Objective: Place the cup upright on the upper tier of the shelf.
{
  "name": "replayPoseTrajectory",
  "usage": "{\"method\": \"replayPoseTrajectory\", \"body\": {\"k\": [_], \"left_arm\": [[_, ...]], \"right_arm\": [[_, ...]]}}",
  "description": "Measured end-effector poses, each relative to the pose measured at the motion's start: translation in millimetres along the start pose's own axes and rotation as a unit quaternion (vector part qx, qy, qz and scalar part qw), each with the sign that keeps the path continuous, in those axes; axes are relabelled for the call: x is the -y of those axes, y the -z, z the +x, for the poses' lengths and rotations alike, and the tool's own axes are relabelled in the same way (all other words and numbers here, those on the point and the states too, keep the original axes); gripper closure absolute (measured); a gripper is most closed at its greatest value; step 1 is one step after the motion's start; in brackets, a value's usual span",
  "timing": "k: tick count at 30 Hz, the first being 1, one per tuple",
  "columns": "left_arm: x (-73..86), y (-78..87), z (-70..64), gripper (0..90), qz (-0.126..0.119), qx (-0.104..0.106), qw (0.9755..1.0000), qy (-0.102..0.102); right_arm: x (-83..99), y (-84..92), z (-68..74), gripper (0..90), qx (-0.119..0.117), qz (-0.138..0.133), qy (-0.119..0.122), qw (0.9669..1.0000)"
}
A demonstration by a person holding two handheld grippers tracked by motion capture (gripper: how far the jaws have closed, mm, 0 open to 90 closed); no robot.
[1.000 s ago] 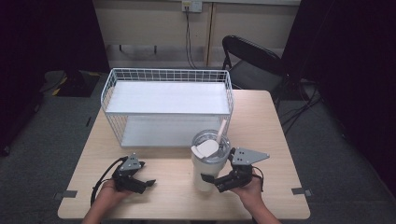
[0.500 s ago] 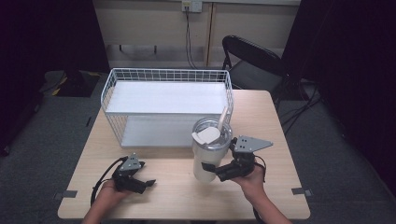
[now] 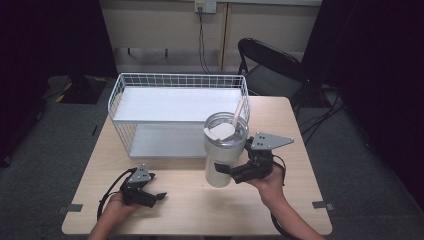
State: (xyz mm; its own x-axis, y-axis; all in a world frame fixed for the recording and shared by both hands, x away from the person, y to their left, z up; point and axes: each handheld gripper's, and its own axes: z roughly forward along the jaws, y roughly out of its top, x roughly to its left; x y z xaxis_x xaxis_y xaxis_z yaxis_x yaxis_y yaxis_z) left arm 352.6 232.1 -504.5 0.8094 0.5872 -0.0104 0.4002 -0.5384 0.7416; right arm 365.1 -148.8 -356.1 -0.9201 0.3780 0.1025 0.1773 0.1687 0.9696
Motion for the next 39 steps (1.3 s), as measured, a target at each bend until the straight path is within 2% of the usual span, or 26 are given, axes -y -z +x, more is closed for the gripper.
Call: {"method": "replayPoseTrajectory", "body": {"k": [6, 21, 33, 39], "left_arm": [[0.0, 0.0, 0.0, 14.8, 0.0, 0.0, 1.0, 0.0], [0.0, 0.0, 0.0, 14.8, 0.0, 0.0, 1.0, 0.0], [0.0, 0.0, 0.1, 14.8, 0.0, 0.001, 1.0, 0.002], [0.0, 0.0, 0.0, 14.8, 0.0, 0.002, 1.0, 0.002]], "right_arm": [[-11.5, -0.9, -2.7, 9.6, -0.001, -0.004, -0.014, 0.9999], [-41.2, -3.8, -5.7, 9.7, -0.003, -0.003, -0.016, 0.9999], [-60.2, -8.9, -7.9, 9.7, -0.006, -0.014, -0.02, 0.9997], [-69.8, -9.6, -11.0, 9.7, 0.001, -0.023, -0.02, 0.9995]]}}
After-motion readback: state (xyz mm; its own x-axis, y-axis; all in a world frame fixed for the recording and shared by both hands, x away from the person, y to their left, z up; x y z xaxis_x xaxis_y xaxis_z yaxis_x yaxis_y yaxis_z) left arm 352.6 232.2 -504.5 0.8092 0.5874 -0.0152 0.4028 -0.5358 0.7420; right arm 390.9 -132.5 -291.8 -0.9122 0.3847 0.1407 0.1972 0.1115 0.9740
